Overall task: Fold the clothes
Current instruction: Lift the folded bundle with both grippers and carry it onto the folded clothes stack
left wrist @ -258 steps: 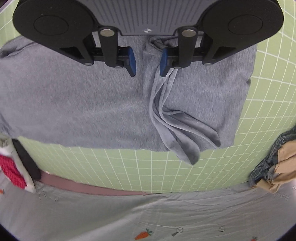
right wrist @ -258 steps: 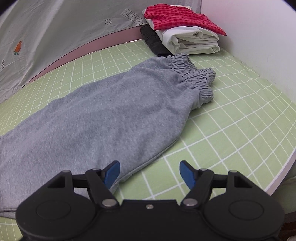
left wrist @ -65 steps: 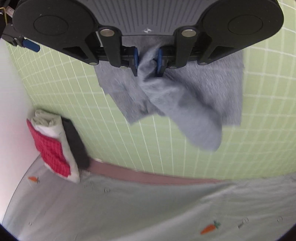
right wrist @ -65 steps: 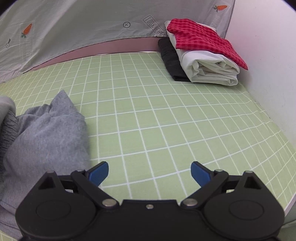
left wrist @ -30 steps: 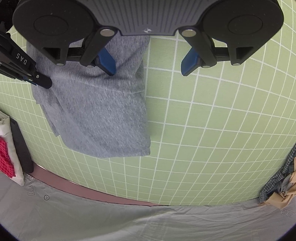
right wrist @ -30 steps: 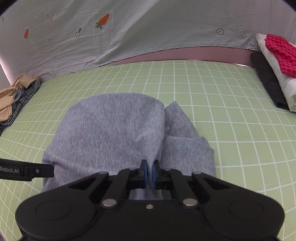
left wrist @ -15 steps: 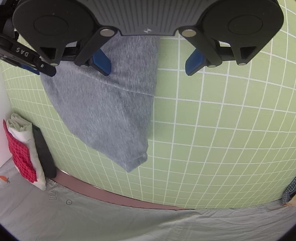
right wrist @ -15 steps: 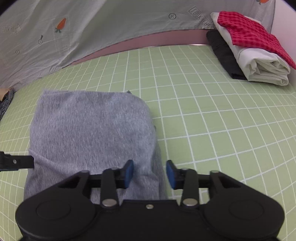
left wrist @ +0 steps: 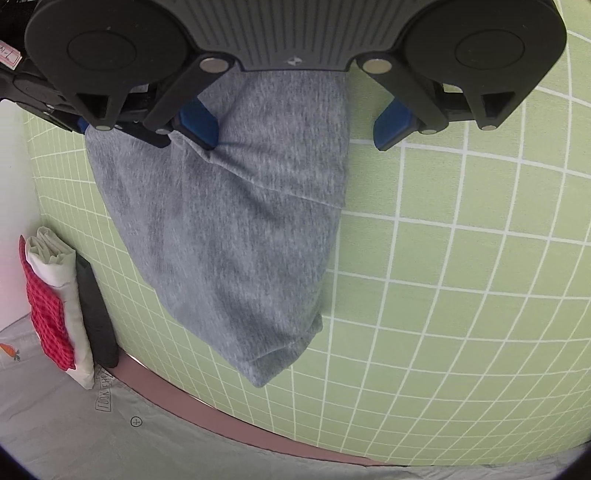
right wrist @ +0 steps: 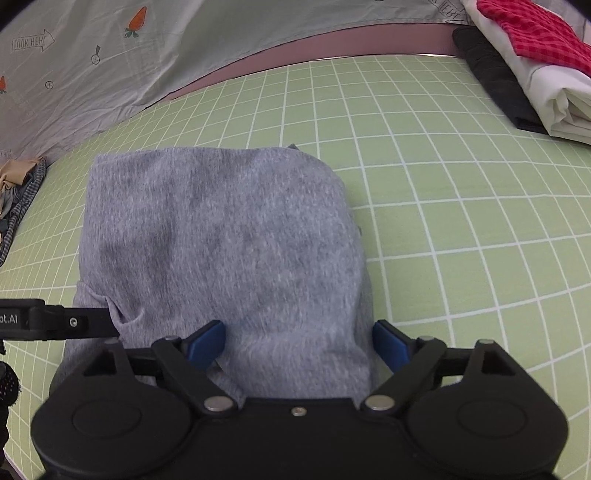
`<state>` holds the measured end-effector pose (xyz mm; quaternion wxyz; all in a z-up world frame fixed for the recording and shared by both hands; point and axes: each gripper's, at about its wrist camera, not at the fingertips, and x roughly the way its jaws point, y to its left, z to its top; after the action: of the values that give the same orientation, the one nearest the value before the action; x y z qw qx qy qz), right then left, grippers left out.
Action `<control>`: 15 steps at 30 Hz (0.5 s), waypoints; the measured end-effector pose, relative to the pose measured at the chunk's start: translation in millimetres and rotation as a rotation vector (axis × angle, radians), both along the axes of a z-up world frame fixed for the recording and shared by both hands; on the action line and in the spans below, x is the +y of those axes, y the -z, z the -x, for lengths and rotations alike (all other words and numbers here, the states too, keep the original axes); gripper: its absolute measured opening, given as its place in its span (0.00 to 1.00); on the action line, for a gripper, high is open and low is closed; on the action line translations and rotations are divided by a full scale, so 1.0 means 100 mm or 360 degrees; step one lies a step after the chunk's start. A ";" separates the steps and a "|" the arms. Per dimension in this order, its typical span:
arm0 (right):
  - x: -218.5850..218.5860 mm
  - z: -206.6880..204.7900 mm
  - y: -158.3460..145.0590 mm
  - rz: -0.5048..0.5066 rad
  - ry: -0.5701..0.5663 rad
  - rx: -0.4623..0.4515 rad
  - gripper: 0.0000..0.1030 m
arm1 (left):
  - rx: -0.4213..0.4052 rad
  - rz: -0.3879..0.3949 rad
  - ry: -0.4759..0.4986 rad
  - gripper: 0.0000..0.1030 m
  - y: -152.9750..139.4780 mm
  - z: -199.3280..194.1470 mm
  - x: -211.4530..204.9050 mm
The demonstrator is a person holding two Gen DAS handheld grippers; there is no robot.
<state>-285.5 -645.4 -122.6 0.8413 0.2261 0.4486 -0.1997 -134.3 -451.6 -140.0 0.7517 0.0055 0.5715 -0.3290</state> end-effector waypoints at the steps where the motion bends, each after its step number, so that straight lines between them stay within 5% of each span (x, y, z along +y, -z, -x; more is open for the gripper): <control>1: 0.02 -0.01 -0.01 0.0003 -0.0007 -0.0010 0.82 | -0.0002 0.0014 0.0008 0.88 0.00 0.02 -0.01; 2: 0.05 -0.01 -0.03 0.0002 -0.0021 -0.0054 0.59 | -0.0001 0.0042 0.0023 0.85 0.00 0.04 -0.01; 3: 0.08 -0.01 -0.05 0.0005 -0.0034 -0.0058 0.40 | 0.0012 0.0076 0.0036 0.68 0.00 0.06 -0.01; 5: 0.14 -0.01 -0.08 0.0014 -0.0057 -0.0065 0.24 | 0.0021 0.0116 0.0058 0.54 -0.03 0.11 -0.02; 8: 0.18 0.10 -0.20 0.0023 -0.0016 -0.0103 0.17 | -0.0021 0.0137 0.0124 0.33 -0.16 0.21 -0.11; 15: 0.07 0.64 -0.55 0.0122 0.0163 -0.0231 0.17 | -0.0146 0.0241 0.0439 0.30 -0.58 0.67 -0.77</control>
<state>-349.9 -638.2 -67.1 0.8683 0.2303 0.3664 -0.2425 -201.1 -528.4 -82.3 0.7229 0.0422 0.5039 -0.4708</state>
